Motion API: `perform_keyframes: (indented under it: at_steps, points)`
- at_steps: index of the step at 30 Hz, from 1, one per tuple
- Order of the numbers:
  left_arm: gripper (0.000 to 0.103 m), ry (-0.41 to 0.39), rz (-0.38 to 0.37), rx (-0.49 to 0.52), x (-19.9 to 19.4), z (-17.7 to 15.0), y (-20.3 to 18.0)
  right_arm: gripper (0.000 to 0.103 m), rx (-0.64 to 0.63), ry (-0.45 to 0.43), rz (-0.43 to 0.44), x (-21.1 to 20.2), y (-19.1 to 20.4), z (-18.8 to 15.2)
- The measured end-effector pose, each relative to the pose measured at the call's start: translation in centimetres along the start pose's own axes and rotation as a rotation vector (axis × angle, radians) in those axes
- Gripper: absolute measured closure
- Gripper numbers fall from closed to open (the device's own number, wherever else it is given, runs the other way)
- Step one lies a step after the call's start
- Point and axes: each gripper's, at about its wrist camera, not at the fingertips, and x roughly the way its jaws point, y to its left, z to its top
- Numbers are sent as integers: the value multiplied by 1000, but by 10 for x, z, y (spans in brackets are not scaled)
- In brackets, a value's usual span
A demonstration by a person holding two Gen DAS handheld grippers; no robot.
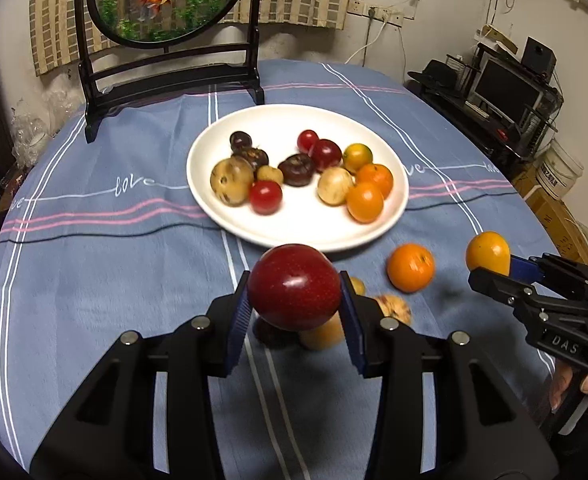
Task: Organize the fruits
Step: 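Carry the dark red and yellow tomatoes onto the white plate and release both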
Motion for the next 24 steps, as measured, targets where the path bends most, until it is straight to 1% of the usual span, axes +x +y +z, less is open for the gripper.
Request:
perform_keyframes:
  at_steps: [3,7,9,11,13,17,21,23,24]
  points:
    - [61,-3,8,-3,9,12,1,66,-26,-7,-11,5,3,13]
    - [61,-7,10,-16,24,33,4,66,-55,-25,-25,20,5,44]
    - [61,-15,7,-38,33,49,9,66,-56,-33,-29,28,4,59]
    - [61,-33,-12,-90,41,68,17,66,-47,-46,-32,40,0,78]
    - [61,-41,-17,-108,52,83,21,66,-45,-59,-46,56,-3,94]
    - [61,-45,42,-102,81,109,27,66,-7,-64,-53,88,-12,122]
    - [61,-19,88,-144,111,122,37,66,42,-20,-47,122,-22,140]
    - [61,-9,82,-152,120,125,38,66,46,-4,-56,134,-23,142]
    - [61,-5,82,-140,124,127,36,66,42,5,-60,140,-23,143]
